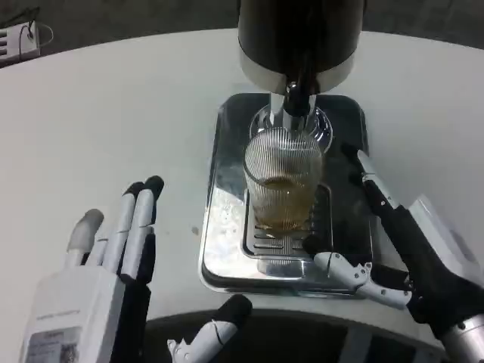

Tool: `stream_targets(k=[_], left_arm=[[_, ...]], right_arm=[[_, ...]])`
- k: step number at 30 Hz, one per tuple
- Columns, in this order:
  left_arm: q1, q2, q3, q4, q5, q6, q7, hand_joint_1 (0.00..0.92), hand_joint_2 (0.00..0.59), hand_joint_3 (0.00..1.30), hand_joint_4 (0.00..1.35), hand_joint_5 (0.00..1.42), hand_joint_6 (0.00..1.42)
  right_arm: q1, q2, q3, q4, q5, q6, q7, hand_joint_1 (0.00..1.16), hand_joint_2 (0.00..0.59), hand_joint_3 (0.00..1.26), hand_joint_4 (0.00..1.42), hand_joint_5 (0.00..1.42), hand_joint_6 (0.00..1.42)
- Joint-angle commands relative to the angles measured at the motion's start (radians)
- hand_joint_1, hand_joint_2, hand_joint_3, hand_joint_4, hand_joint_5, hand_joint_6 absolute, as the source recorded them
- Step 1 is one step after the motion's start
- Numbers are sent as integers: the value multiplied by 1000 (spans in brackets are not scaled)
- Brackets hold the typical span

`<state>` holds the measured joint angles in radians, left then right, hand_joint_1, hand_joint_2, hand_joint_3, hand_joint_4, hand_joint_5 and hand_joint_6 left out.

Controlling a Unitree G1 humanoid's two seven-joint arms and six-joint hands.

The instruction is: Grasp the cup under the faucet to collect the drink, then remove the cup.

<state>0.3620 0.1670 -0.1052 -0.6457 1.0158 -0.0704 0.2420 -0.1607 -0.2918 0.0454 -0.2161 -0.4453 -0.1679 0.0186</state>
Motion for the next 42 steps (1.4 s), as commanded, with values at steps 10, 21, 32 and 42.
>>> stream_targets(k=[10,21,32,42], left_arm=[[34,31,2,69,5,-22,2,0,165,0,0,149,25],[34,24,-3,55,20,-2,-34,0,165,0,0,150,15],[26,18,-7,38,34,22,-64,0,166,1,0,150,10],[18,17,-4,31,35,43,-85,0,166,6,0,150,9]], right_arm=[[-121,23,27,140,35,-9,-3,587,226,0,11,97,246],[-200,36,38,229,86,-24,-3,634,212,0,1,97,239],[-262,56,47,312,115,-53,-7,649,204,0,11,99,244],[-306,74,58,383,118,-83,-25,655,205,0,11,107,246]])
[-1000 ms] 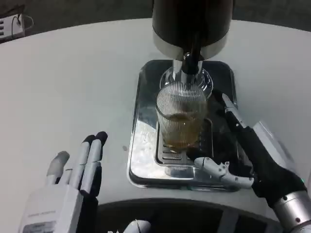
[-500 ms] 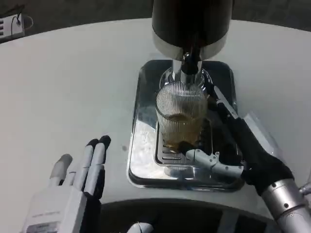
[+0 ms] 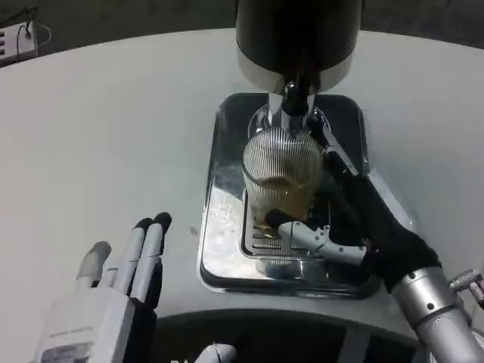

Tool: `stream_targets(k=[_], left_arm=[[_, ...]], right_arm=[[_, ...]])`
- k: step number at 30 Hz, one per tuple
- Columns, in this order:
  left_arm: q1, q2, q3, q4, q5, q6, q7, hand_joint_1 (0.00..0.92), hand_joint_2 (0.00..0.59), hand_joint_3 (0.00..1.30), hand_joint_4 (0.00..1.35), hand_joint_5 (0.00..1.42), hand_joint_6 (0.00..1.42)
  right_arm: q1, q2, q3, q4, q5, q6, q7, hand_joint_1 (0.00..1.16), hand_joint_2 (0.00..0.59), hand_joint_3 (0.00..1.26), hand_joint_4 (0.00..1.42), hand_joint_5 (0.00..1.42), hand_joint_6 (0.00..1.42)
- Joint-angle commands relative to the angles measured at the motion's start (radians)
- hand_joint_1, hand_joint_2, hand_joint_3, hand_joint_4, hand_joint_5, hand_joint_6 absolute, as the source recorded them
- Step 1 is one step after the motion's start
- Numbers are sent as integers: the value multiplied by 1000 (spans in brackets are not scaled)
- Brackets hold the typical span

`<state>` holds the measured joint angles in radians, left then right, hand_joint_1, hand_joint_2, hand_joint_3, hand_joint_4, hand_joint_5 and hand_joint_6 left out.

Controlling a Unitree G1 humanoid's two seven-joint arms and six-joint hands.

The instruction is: Grasp the cup under the faucet to collect the drink, then remove the cup.

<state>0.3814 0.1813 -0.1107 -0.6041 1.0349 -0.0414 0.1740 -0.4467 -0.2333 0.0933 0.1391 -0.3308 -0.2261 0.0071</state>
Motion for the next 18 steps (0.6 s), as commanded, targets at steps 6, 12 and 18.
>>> stream_targets(k=[6,12,18], left_arm=[[-9,4,6,-16,15,24,-31,0,166,6,0,150,9],[-10,3,5,-19,17,33,-37,0,166,6,0,150,9],[-13,3,7,-21,16,41,-44,0,166,13,0,150,8]], right_arm=[[-47,34,18,72,9,-30,-25,661,206,0,18,108,246],[-71,55,27,95,10,-28,-33,673,200,0,31,119,246],[-86,66,36,117,9,-35,-38,676,200,0,39,122,246]])
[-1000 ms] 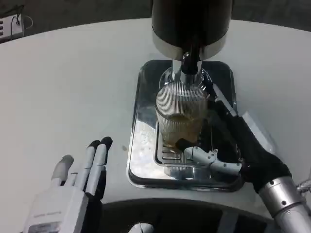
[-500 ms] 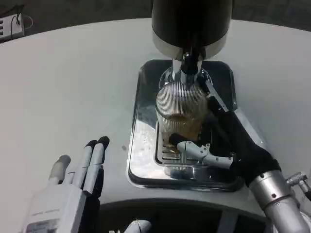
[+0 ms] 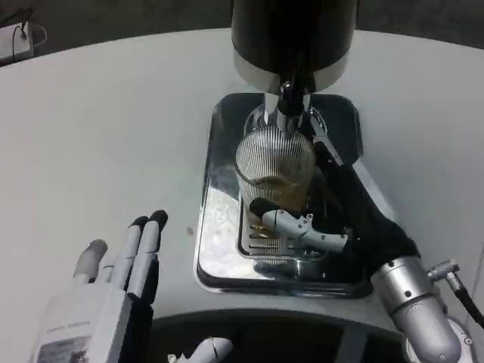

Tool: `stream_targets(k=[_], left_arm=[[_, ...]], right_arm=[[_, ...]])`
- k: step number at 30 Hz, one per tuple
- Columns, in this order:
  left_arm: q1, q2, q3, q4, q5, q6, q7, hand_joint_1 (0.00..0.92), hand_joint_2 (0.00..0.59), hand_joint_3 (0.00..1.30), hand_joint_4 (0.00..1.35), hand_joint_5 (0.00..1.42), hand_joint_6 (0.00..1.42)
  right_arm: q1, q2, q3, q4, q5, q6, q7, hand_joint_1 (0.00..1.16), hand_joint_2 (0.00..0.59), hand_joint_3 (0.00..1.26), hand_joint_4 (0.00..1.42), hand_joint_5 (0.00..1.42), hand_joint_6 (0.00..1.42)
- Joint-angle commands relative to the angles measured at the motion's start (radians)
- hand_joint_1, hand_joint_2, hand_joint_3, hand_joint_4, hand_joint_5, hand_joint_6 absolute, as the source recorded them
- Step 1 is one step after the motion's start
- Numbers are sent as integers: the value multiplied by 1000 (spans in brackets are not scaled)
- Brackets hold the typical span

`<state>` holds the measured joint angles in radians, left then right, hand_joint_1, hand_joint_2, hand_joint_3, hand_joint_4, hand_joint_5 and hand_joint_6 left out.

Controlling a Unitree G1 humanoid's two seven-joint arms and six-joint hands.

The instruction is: Grasp the cup under the faucet to collect the drink, then remove the cup.

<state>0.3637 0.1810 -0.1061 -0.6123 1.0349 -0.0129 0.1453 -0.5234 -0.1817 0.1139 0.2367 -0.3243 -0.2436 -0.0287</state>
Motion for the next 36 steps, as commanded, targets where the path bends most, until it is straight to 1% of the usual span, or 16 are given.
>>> stream_targets(k=[1,6,9,13,17,24,26,28,29,31,33,35,36], left_arm=[[4,3,3,-13,16,14,-16,0,166,14,0,150,8],[0,0,7,-14,12,24,-19,0,166,15,0,150,8],[1,0,9,-16,14,28,-21,0,167,16,0,150,8],[3,-1,11,-22,15,34,-24,0,170,16,0,150,8],[6,1,14,-31,17,40,-29,0,171,16,0,150,8],[20,-2,21,-49,15,52,-34,0,172,23,0,150,8],[21,-4,22,-54,17,55,-36,0,172,24,0,150,8],[22,-5,23,-57,17,58,-38,0,172,25,0,150,8],[21,-4,23,-58,17,60,-39,0,173,25,0,150,8],[20,-4,22,-60,17,62,-41,0,173,25,0,150,8],[18,-6,22,-59,18,63,-41,0,173,25,0,150,8],[13,-8,19,-56,18,65,-42,0,173,25,0,150,8],[10,-9,17,-55,18,66,-43,0,173,25,0,150,8]], right_arm=[[-11,16,19,24,-2,-14,-6,677,200,0,39,122,246],[-22,26,21,57,2,-7,-17,703,198,0,75,161,274],[-22,33,23,65,4,-9,-25,744,186,10,126,222,342],[-13,49,31,64,5,-8,-34,796,174,62,192,288,450],[-11,65,33,67,6,-6,-46,851,178,109,265,361,558],[-8,90,19,66,19,1,-71,925,170,176,363,534,879],[-6,96,14,64,22,4,-79,939,179,194,400,589,982],[-5,103,8,60,24,8,-89,974,178,235,465,689,1112],[-4,105,5,58,25,9,-93,996,188,269,510,751,1183],[-3,109,-1,51,25,8,-107,1036,195,325,597,845,1276],[-1,110,-5,45,26,6,-115,1048,193,380,676,914,1334],[3,109,-10,37,28,-2,-121,1081,187,460,769,993,1411],[5,109,-12,34,29,-5,-123,1087,184,492,798,1022,1422]])
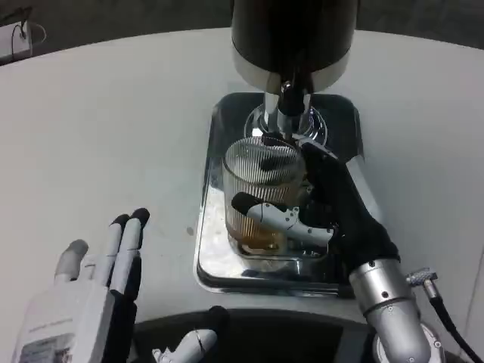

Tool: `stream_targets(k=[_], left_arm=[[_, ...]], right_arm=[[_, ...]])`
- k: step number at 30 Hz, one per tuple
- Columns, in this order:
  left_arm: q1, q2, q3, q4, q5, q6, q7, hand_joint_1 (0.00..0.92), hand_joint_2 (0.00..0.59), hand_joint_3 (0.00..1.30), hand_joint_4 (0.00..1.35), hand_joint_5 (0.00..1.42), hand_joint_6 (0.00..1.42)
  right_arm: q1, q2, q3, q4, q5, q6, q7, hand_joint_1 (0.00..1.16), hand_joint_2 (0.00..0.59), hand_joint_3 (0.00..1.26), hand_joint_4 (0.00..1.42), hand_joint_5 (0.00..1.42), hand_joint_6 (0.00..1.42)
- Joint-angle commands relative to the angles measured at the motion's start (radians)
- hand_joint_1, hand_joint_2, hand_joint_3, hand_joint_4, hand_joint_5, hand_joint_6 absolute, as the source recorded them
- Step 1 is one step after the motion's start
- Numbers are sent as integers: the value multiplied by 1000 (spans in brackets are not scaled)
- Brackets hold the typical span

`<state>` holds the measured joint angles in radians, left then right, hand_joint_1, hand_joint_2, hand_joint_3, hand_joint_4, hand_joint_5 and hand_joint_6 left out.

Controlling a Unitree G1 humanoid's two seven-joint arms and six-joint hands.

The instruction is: Grasp the cup under the faucet to collect the drink, then remove the cup.

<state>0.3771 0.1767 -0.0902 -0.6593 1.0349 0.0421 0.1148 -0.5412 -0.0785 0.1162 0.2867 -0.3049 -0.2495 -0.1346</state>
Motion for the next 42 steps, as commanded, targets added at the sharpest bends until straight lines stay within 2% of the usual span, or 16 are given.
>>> stream_targets(k=[1,6,13,25,33,42], left_arm=[[-5,-4,0,-7,19,12,-13,0,173,25,0,150,8],[-15,-6,-4,1,16,16,-14,0,172,26,0,150,2],[-29,-7,-12,13,14,20,-11,0,172,26,0,150,0],[-40,-7,-18,30,8,17,-8,0,172,26,0,150,0],[-45,-7,-23,41,1,12,1,0,172,26,0,150,0],[-38,-5,-23,43,-7,5,8,0,171,35,0,150,0]], right_arm=[[25,5,-15,-20,8,-3,-19,1090,183,519,823,1048,1424],[34,2,-24,-45,11,-11,-25,1123,153,631,913,1148,1424],[50,0,-33,-98,15,-18,-23,1155,108,738,982,1205,1424],[118,4,-29,-213,20,-8,-7,1162,90,784,995,1219,1424],[196,6,2,-301,16,14,32,1162,79,794,1006,1219,1424],[270,-3,29,-355,9,9,67,1162,75,795,1006,1219,1424]])
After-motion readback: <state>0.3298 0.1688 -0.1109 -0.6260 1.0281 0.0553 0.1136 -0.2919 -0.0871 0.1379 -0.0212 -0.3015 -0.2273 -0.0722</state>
